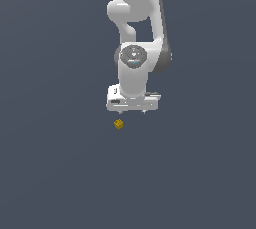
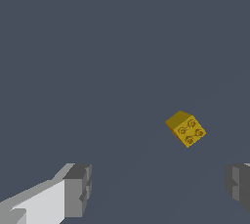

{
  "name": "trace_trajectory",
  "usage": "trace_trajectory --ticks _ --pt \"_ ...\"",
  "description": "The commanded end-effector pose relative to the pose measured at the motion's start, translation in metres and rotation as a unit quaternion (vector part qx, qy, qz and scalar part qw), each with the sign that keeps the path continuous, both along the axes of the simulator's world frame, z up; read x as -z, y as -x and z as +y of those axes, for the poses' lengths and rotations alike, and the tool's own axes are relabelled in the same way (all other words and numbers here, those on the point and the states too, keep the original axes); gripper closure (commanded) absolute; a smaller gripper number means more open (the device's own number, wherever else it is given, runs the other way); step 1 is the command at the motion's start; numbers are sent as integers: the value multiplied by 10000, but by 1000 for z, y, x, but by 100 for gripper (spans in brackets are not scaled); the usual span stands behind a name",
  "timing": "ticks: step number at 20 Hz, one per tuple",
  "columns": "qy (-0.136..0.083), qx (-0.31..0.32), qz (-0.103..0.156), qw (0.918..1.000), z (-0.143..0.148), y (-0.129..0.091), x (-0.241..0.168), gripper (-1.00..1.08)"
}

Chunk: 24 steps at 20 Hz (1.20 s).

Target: Pick up the object and move it to a goal position.

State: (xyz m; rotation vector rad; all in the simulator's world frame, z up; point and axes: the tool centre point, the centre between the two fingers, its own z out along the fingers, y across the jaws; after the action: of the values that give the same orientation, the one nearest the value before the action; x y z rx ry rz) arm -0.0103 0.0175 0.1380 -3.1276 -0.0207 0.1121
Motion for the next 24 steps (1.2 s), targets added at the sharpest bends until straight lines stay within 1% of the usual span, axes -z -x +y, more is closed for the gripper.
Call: trace_trajectory --ticks 1,4,8,10,18,24 --pt "0 0 0 10000 0 0 0 -92" --pt "8 54 -54 10000 -4 -3 -5 -92" --pt "37 243 -248 9994 -19 -13 -22 -92" --pt "45 291 -302 9991 -23 -15 -26 -92" --pt "44 260 -296 9992 -23 -15 -25 -92" --pt "45 20 -300 9995 -26 -14 -19 -92"
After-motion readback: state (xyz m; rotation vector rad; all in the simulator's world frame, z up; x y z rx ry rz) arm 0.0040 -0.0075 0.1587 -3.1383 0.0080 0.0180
